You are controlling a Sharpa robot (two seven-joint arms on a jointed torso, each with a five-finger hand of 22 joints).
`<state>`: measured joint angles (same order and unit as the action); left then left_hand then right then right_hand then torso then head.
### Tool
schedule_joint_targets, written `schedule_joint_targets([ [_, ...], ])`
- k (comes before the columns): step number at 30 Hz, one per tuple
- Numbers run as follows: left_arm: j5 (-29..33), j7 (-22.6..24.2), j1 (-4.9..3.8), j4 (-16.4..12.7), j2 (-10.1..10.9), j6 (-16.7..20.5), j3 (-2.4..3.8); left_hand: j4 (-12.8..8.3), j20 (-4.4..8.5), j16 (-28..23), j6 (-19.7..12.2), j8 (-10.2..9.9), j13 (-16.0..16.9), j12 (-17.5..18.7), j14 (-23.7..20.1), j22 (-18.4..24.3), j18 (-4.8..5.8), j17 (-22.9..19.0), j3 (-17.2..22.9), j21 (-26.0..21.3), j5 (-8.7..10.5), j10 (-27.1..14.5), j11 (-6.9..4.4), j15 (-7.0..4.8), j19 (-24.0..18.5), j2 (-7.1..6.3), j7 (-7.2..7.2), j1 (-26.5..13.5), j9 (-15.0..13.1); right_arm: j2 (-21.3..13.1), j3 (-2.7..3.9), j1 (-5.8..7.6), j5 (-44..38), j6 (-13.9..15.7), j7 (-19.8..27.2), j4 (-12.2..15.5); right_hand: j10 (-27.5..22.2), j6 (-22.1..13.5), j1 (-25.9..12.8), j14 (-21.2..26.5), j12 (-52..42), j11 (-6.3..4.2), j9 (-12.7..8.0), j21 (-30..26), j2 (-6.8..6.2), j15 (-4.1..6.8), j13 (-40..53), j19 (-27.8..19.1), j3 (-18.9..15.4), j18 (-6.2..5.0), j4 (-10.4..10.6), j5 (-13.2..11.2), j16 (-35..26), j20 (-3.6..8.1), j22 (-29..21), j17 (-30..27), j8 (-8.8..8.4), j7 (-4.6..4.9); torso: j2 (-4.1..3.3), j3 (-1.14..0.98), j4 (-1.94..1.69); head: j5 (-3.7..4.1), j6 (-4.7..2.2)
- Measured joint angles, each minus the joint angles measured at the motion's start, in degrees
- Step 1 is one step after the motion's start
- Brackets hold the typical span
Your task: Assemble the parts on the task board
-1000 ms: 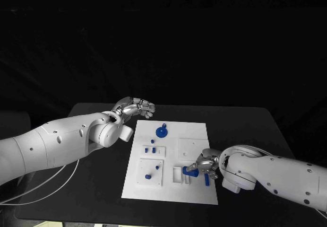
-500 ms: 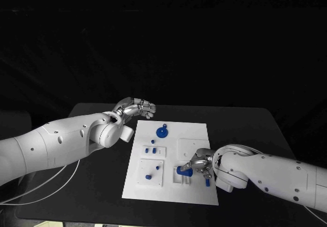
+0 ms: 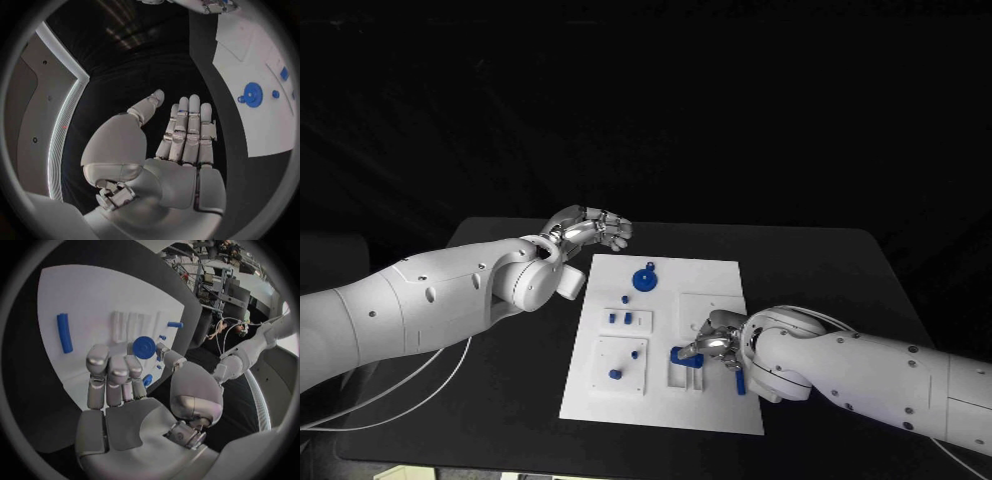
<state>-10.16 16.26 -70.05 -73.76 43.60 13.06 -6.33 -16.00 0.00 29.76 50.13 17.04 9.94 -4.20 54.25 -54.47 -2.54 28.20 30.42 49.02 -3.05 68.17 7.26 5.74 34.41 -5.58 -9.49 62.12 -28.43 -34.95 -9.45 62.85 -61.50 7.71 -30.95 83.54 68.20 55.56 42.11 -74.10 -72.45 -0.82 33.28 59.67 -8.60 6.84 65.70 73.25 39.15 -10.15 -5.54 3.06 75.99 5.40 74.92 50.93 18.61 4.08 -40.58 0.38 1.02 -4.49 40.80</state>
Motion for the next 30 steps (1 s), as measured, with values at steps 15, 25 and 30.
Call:
schedule_joint_targets([
  [15, 0.0, 0.0, -0.01, 0.0, 0.1, 0.0, 0.00, 0.0, 0.00, 0.0, 0.0, 0.0, 0.0, 0.0, 0.0, 0.0, 0.00, 0.1, 0.0, 0.0, 0.00, 0.0, 0.00, 0.00, 0.0, 0.00, 0.00, 0.0, 0.0, 1.3, -0.87, -1.69, -13.1, -0.7, 0.2, 0.1, -0.6, 0.0, -0.5, 0.0, 0.9, -0.20, 0.2, 0.0, -2.64, -0.03, -0.8, -0.1, 1.2, -0.01, 0.9, 0.0, -0.7, -0.09, 0.0, 0.1, -0.32, 0.00, 0.03, 0.01, 0.06, -0.40, 0.34],
  [25, 0.0, 0.0, -0.01, -0.1, 0.2, 0.0, 0.00, 0.0, 0.00, 0.0, 0.0, 0.0, 0.0, 0.0, 0.0, 0.0, 0.00, 0.2, 0.0, 0.0, 0.00, 0.0, 0.00, 0.00, 0.0, 0.00, 0.00, 0.0, 0.0, 1.3, -0.91, -1.75, -17.4, -1.7, 0.2, 0.7, -1.0, -0.2, -1.6, -0.3, 1.3, -0.19, 0.6, 0.0, -4.76, 0.07, -1.1, 0.0, 1.7, -0.01, 3.7, 0.0, -1.1, -0.19, 0.0, 0.2, -0.52, 0.16, 0.03, 0.01, 0.07, -0.52, 0.31],
  [30, 0.0, 0.0, -0.01, -0.1, 0.1, 0.0, 0.00, 0.0, 0.00, -0.1, 0.0, 0.0, 0.0, 0.0, 0.0, -0.1, 0.00, 0.2, 0.0, 0.0, 0.00, 0.0, 0.00, 0.00, 0.0, 0.00, 0.00, 0.0, 0.0, 1.4, -0.91, -1.78, -16.9, -2.0, 0.4, 1.0, -1.1, 1.1, -2.2, -0.2, 1.3, -0.19, 1.0, 0.0, -5.36, 0.18, -1.0, 0.0, 1.1, -0.01, 5.3, 0.0, -1.1, -0.20, 0.0, 0.4, -0.53, 0.41, 0.03, 0.01, 0.07, -0.55, 0.31],
])
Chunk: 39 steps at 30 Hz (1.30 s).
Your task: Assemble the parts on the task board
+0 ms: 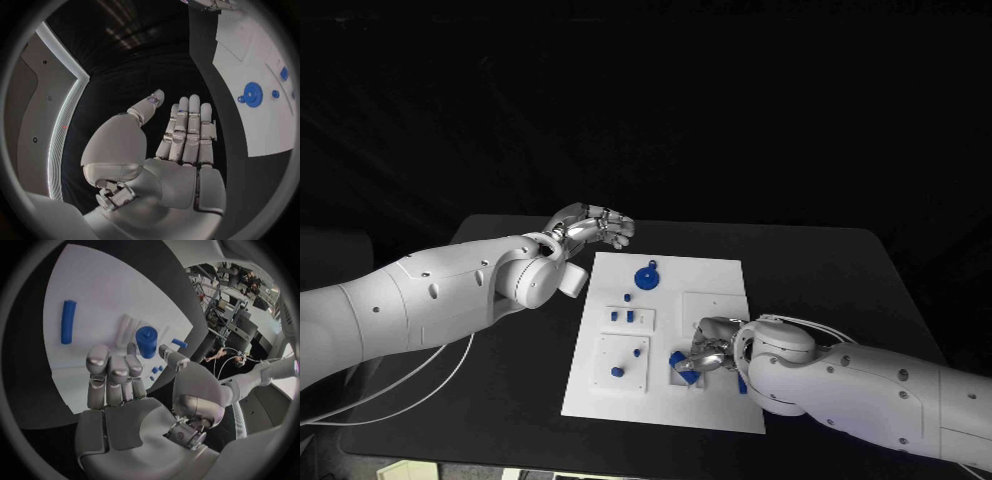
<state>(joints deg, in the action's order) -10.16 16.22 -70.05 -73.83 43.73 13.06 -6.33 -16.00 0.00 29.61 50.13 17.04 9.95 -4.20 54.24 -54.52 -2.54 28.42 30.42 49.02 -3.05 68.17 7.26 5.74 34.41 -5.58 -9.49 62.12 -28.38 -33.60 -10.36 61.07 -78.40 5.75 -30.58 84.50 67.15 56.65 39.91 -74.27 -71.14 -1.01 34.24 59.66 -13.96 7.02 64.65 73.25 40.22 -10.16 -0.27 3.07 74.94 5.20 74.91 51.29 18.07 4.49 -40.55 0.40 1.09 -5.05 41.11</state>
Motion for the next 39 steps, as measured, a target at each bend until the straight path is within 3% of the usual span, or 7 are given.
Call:
schedule_joint_targets([
  [4, 0.0, 0.0, 0.00, 0.0, 0.0, 0.0, 0.00, 0.0, 0.00, -0.1, 0.0, 0.0, 0.0, 0.0, 0.0, 0.0, 0.00, 0.1, 0.0, 0.0, 0.00, 0.0, 0.00, 0.00, 0.0, 0.00, 0.00, 0.0, 0.0, -0.2, 0.00, -0.04, 1.4, 0.0, 0.3, 0.2, 0.3, 0.6, -1.2, -0.1, 0.0, -0.33, 0.2, 0.0, 0.71, 0.41, 0.1, 0.1, -1.5, 0.00, 0.8, 0.0, 0.0, 0.12, 0.0, 0.2, 0.08, 0.02, 0.00, 0.00, -0.02, -0.05, 0.03],
  [14, 0.0, -0.1, 0.00, 0.0, 0.1, 0.0, 0.00, 0.0, 0.00, -0.1, 0.0, 0.0, 0.0, 0.0, 0.0, 0.0, 0.00, 0.1, 0.0, 0.0, 0.00, 0.0, 0.00, 0.00, 0.0, 0.23, 0.00, -0.2, 0.0, -0.3, 0.00, -0.05, 3.7, -1.0, 0.6, 0.5, 0.8, 1.5, -2.4, 0.2, 0.0, -0.84, 0.5, 0.2, 2.32, 0.67, 0.1, -0.3, -4.6, 0.00, 0.0, 0.0, 0.0, 0.53, 0.0, 0.5, 0.22, -0.49, 0.00, 0.00, 0.01, -0.25, 0.09],
  [18, 0.0, -0.1, 0.00, 0.0, 0.0, 0.0, 0.00, 0.0, 0.00, -0.1, 0.0, 0.0, 0.0, 0.0, 0.0, -0.1, 0.00, 0.2, 0.0, 0.0, 0.00, 0.0, 0.00, 0.00, 0.0, 0.23, 0.00, -0.2, 0.0, -0.3, 0.00, -0.05, 4.1, -1.6, 0.7, 0.4, 1.5, 2.4, -1.4, 0.0, 0.0, -1.46, 0.5, 0.4, 4.94, 0.89, 0.8, -0.3, -4.3, 0.00, -0.3, 0.0, 0.0, 0.53, 0.0, 0.6, 0.51, -0.78, 0.00, -0.01, 0.02, -0.26, 0.09],
  [23, 0.0, -0.1, 0.00, 0.0, 0.0, 0.0, 0.00, 0.0, 0.00, -0.1, 0.0, 0.0, 0.0, 0.0, 0.0, -0.1, 0.00, 0.2, 0.0, -0.1, 0.00, 0.0, 0.00, 0.00, 0.0, 0.23, 0.00, -0.2, 0.0, -0.1, 0.00, -0.05, 4.3, -2.1, 0.7, 0.3, 1.8, 2.7, -0.8, 0.2, 0.0, -1.37, 0.3, 0.4, 6.21, 1.06, 0.9, -0.3, -3.6, 0.00, -1.1, 0.0, 0.0, 0.53, 0.0, 0.6, 0.51, -1.07, -0.01, -0.02, 0.04, -0.26, 0.09],
  [30, 0.0, -0.2, 0.00, 0.0, 0.0, 0.0, 0.00, 0.0, 0.00, -0.1, 0.0, 0.0, 0.0, 0.0, 0.0, -0.1, 0.00, 0.2, 0.0, -0.2, 0.00, 0.0, 0.00, 0.00, 0.0, 0.23, 0.00, -0.2, 0.0, -0.1, 0.00, -0.05, 4.9, -2.6, 1.3, 0.5, 1.9, 3.0, -0.6, 0.2, 0.0, -1.45, -0.2, 0.7, 6.09, 1.06, 0.9, -0.5, -2.4, -0.01, -1.9, 0.0, 0.0, 0.33, 0.0, 0.6, 0.43, -1.19, -0.02, -0.02, 0.04, -0.16, 0.13],
  [36, 0.0, -0.3, 0.00, 0.1, 0.0, 0.0, -0.01, 0.0, 0.00, -0.3, 0.0, 0.0, 0.0, 0.0, 0.0, -0.1, 0.00, 0.3, 0.0, -0.2, 0.00, 0.0, 0.00, 0.00, 0.0, 0.23, 0.00, -0.2, 0.0, -0.5, 0.02, -0.03, 4.7, -3.1, 2.1, 0.7, 2.0, 3.3, 1.0, 0.0, 0.0, -1.31, -0.6, 0.9, 2.47, 1.26, 0.9, -0.5, -2.2, -0.01, -4.4, 0.0, -0.1, 0.33, 0.0, 0.7, -0.01, -1.25, -0.02, -0.03, 0.02, -0.11, 0.13],
  [39, 0.0, -0.3, 0.00, 0.1, 0.0, 0.0, -0.01, 0.0, 0.00, -0.3, 0.0, 0.0, 0.0, 0.0, 0.0, -0.1, 0.01, 0.3, 0.0, -0.2, 0.00, 0.0, 0.00, 0.00, 0.0, 0.23, 0.00, -0.2, 0.0, -0.8, 0.02, -0.09, 4.7, -3.3, 2.6, 1.1, 2.1, 3.3, 0.5, 0.0, 0.0, -1.25, -0.6, 0.9, 1.66, 1.26, 0.9, -0.5, -2.3, -0.01, -4.4, 0.0, -0.2, 0.32, 0.0, 0.7, -0.12, -1.25, -0.03, -0.03, 0.02, -0.10, 0.13],
])
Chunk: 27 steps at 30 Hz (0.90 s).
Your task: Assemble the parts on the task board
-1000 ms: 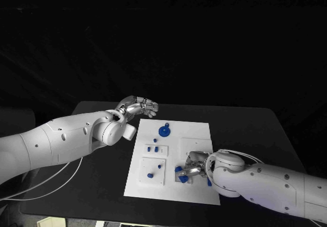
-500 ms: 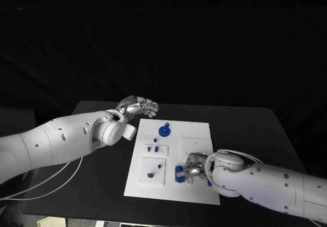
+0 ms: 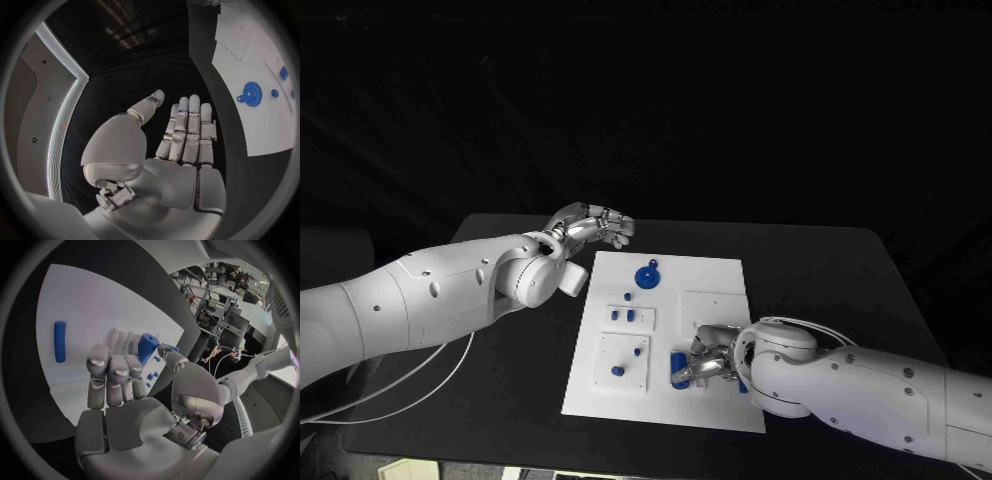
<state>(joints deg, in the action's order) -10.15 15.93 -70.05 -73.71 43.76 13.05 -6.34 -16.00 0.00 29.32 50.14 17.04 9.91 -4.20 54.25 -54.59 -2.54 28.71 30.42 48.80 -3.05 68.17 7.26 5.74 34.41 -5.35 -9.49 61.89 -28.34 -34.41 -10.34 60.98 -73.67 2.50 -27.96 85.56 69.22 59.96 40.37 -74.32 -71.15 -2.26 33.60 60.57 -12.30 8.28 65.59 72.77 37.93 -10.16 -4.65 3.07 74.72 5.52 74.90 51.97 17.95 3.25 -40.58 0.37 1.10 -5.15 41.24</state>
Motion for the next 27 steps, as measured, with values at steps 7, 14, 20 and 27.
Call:
schedule_joint_targets([
  [7, 0.0, -0.1, 0.00, 0.0, 0.1, 0.0, 0.00, 0.0, 0.00, 0.0, 0.0, 0.0, 0.0, 0.0, 0.0, 0.0, 0.00, 0.0, 0.0, 0.0, 0.00, 0.0, 0.00, 0.00, 0.0, 0.00, 0.00, 0.0, 0.0, -0.3, -0.02, -0.06, 0.1, -0.2, 0.8, 0.0, 0.0, 0.1, 0.0, 0.0, 0.0, 0.00, -0.1, 0.0, 0.00, 0.00, 0.0, 0.0, -0.4, 0.00, -0.1, 0.0, 0.0, -0.01, 0.0, 0.0, 0.00, 0.07, 0.00, -0.02, 0.00, -0.03, 0.04],
  [14, 0.0, -0.1, 0.00, 0.0, 0.1, 0.0, 0.00, 0.0, 0.00, 0.0, 0.0, 0.0, 0.0, 0.0, 0.0, 0.0, 0.00, 0.0, 0.0, 0.0, 0.00, 0.0, 0.00, 0.00, 0.0, 0.00, 0.00, 0.0, 0.0, -0.5, -0.02, -0.07, 0.0, -0.2, 0.9, -0.3, 0.0, 0.1, -1.5, 0.0, 0.0, 0.00, -0.1, 0.0, 0.54, -0.02, 0.0, 0.0, -2.5, 0.00, 0.5, 0.0, 0.0, -0.01, 0.0, 0.1, 0.00, 0.11, 0.00, 0.00, 0.03, -0.08, -0.04],
  [20, 0.0, -0.2, 0.00, 0.0, 0.1, 0.0, 0.00, 0.0, 0.00, 0.0, 0.0, 0.2, 0.0, 0.0, 0.0, 0.0, 0.00, 0.1, 0.0, 0.0, 0.00, 0.0, 0.00, 0.00, 0.0, 0.00, 0.00, 0.0, 0.0, -0.5, -0.02, -0.07, -0.2, -0.4, 1.0, -0.3, 0.2, 0.2, -1.2, -0.1, 0.0, -0.21, -0.2, 0.0, 1.12, -0.11, 0.2, 0.1, -2.9, 0.00, -0.4, 0.0, 0.0, -0.10, 0.0, 0.1, -0.21, 0.17, 0.00, 0.01, 0.01, -0.03, -0.10],
  [27, 0.0, -0.2, 0.00, 0.0, 0.2, 0.0, 0.00, 0.0, 0.00, 0.0, 0.0, 0.2, 0.0, 0.0, 0.0, 0.0, 0.00, 0.1, 0.0, 0.0, 0.00, 0.0, 0.00, 0.00, 0.0, 0.00, 0.00, 0.0, 0.0, -0.5, -0.02, -0.07, -0.2, -0.6, 1.2, -0.4, 0.2, 0.4, 3.0, -0.1, 0.0, -0.21, -0.3, 0.0, 4.96, -0.12, 0.3, 0.1, -1.4, 0.00, -3.7, 0.0, -0.2, -0.10, 0.0, 0.2, -0.21, 0.01, 0.00, 0.01, 0.00, -0.03, 0.00],
])
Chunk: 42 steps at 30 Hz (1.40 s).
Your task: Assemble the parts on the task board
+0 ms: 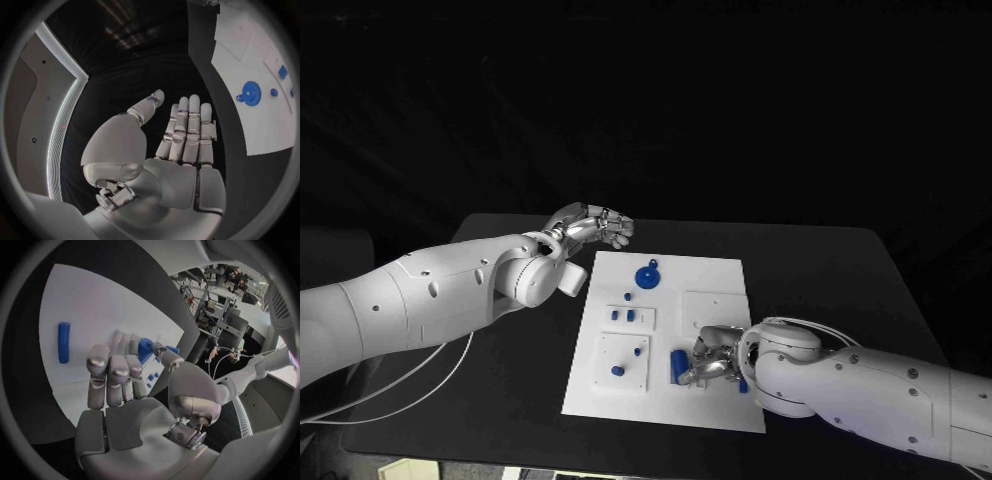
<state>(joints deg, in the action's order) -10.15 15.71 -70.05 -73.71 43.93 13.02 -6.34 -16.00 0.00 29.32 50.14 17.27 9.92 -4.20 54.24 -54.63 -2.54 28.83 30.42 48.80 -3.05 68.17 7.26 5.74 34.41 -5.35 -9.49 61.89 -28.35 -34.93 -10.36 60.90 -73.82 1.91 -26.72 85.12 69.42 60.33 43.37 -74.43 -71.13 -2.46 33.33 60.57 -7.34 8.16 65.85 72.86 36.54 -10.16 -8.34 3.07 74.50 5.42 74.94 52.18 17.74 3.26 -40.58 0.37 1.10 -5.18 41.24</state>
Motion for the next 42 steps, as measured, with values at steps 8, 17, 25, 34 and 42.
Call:
schedule_joint_targets([
  [8, 0.0, 0.0, 0.00, 0.0, 0.0, 0.0, -0.01, 0.0, 0.00, 0.0, 0.0, 0.0, 0.0, 0.0, 0.0, -0.1, 0.00, 0.0, 0.0, 0.0, 0.00, 0.0, 0.00, 0.00, 0.0, 0.00, 0.00, 0.0, 0.0, 0.2, 0.00, -0.02, -0.1, 0.1, 0.1, -0.3, 0.0, 0.0, 1.2, 0.0, 0.2, 0.00, -0.2, 0.0, 1.21, -0.02, 0.1, 0.0, 0.5, 0.00, -1.4, 0.0, 0.0, 0.00, 0.0, 0.0, -0.22, 0.00, -0.01, -0.03, 0.00, -0.05, 0.06],
  [17, 0.0, -0.1, 0.00, 0.0, 0.0, 0.0, -0.01, 0.0, 0.00, -0.2, 0.0, 0.0, 0.0, 0.0, 0.0, 0.0, 0.00, 0.1, 0.0, 0.0, 0.00, 0.0, 0.00, 0.00, 0.0, 0.23, 0.00, -0.2, 0.1, 0.9, -0.01, -0.06, -0.6, 0.5, 0.1, -0.9, 0.2, 0.2, 0.0, -0.1, 0.2, 0.21, -0.3, 0.0, 2.46, -0.10, 0.3, -0.2, 0.5, -0.01, -1.3, 0.0, 0.0, -0.21, 0.0, 0.0, -0.22, -0.15, -0.02, -0.02, 0.01, 0.03, 0.08],
  [25, 0.0, -0.1, 0.00, 0.0, 0.0, 0.0, -0.01, 0.3, 0.00, -0.2, 0.0, 0.0, 0.0, 0.0, 0.0, -0.1, 0.00, 0.2, 0.0, 0.0, 0.00, 0.0, 0.00, 0.00, 0.0, 0.23, 0.00, -0.2, 0.0, 1.8, -0.01, -0.10, -0.7, -0.1, -0.1, -1.9, 0.4, 0.9, -0.6, -0.2, 0.2, 0.00, -0.4, 0.0, 1.84, -0.19, 0.4, -0.2, 0.6, -0.03, -1.1, 0.0, 0.0, -0.21, 0.0, 0.1, -0.45, 0.51, -0.02, 0.02, 0.01, 0.09, 0.18],
  [34, 0.0, -0.1, 0.00, 0.0, 0.0, -0.1, -0.01, 0.3, 0.00, -0.2, 0.0, 0.0, 0.0, 0.0, 0.0, -0.1, 0.00, 0.3, 0.0, 0.0, 0.00, 0.0, 0.00, 0.00, 0.0, 0.23, 0.00, -0.2, 0.0, 2.3, -0.01, -0.30, -1.3, -1.4, -0.7, -2.3, 0.4, 1.1, -0.6, -0.2, 0.1, 0.00, -0.6, 0.0, 1.33, -0.20, 0.5, -0.2, 0.5, -0.03, -2.5, 0.0, -0.2, -0.21, 0.0, 0.0, -0.50, 0.53, -0.01, 0.05, -0.01, 0.01, 0.31],
  [42, 0.0, -0.2, 0.00, 0.1, 0.1, -0.1, -0.01, 0.3, 0.00, -0.2, 0.0, 0.0, 0.0, 0.0, 0.0, -0.1, 0.00, 0.3, 0.0, 0.0, 0.00, 0.0, 0.00, 0.00, 0.0, 0.23, 0.00, -0.2, 0.0, 2.2, 0.06, -0.38, -1.7, -1.6, -0.9, -2.1, 0.4, 1.2, -3.3, -0.3, 0.4, 0.00, -0.7, 0.0, -1.75, -0.27, 0.6, 0.0, -3.9, -0.09, -4.0, 0.0, -0.2, -0.40, 0.0, 0.2, -0.96, 0.54, -0.01, 0.04, -0.03, -0.05, 0.44],
])
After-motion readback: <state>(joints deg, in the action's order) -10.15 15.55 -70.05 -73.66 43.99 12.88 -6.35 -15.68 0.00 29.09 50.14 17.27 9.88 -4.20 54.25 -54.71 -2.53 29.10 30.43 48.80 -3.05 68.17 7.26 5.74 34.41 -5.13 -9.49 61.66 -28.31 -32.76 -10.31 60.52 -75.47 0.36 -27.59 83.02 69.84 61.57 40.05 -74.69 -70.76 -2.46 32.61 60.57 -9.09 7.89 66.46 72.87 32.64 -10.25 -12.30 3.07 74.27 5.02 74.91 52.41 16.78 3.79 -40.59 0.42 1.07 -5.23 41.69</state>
